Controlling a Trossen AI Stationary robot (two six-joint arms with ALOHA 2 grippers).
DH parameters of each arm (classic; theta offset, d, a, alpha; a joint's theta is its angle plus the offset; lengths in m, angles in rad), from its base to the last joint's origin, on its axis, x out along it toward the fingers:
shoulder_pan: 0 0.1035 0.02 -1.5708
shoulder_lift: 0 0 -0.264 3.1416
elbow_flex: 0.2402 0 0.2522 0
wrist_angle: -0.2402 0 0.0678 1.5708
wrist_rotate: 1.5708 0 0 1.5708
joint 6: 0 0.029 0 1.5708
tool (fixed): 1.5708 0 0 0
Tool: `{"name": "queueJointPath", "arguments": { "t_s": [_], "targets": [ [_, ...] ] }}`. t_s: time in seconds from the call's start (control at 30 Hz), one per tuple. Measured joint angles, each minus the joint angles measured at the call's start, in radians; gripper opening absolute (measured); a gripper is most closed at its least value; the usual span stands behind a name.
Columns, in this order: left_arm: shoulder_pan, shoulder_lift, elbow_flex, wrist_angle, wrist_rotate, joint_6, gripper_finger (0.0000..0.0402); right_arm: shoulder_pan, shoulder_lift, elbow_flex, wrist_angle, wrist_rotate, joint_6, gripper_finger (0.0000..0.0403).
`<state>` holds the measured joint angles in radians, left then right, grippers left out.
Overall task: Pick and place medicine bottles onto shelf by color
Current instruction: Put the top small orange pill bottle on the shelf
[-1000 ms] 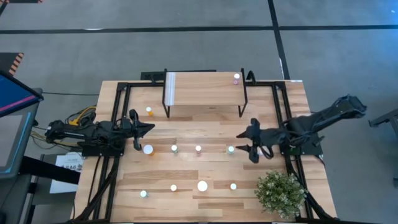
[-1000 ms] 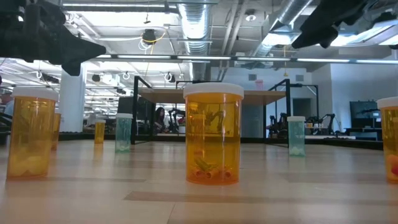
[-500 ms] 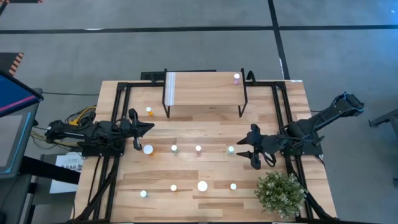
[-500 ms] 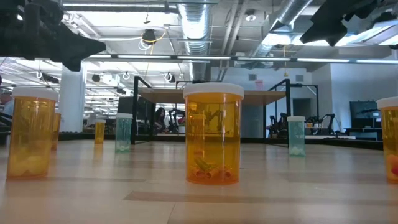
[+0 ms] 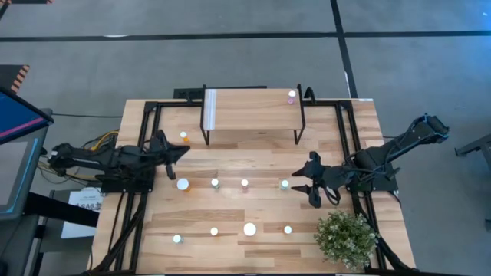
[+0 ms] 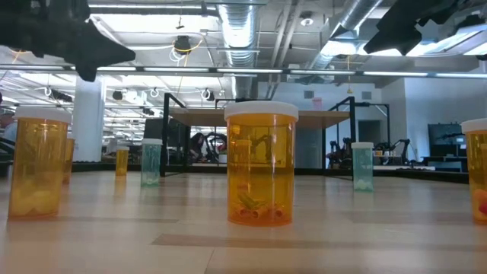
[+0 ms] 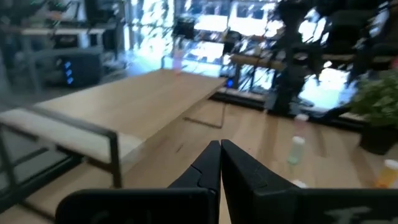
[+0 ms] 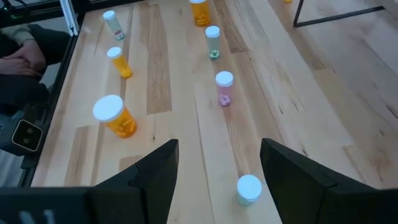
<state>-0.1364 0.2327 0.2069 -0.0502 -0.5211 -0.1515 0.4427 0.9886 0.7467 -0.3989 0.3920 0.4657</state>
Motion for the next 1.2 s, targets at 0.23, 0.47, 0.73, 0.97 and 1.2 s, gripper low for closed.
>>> {"name": "queueJointPath", "arguments": {
  "t_s": [0.23, 0.47, 0.73, 0.97, 1.2],
  "targets": [
    [0.000, 0.059, 0.131, -0.265, -0.151, -0.155, 0.0051, 0.000, 0.000, 0.000, 0.000, 0.000, -0.003, 0.0249],
    [0.038, 0.146, 0.196, -0.443, -0.236, -0.326, 0.0110, 0.000, 0.000, 0.000, 0.000, 0.001, -0.006, 0.0249],
    [0.183, 0.288, 0.207, -0.521, -0.123, -0.409, 0.0157, 0.000, 0.000, 0.000, 0.014, 0.003, -0.006, 0.0249],
    [0.340, 0.387, 0.207, -0.521, 0.022, -0.407, 0.0198, 0.000, 0.000, 0.000, 0.020, 0.003, -0.029, 0.0249],
    [0.496, 0.503, 0.207, -0.511, 0.071, -0.361, 0.0238, 0.000, 0.000, 0.000, 0.020, 0.003, -0.029, 0.0249]
  ]
}}
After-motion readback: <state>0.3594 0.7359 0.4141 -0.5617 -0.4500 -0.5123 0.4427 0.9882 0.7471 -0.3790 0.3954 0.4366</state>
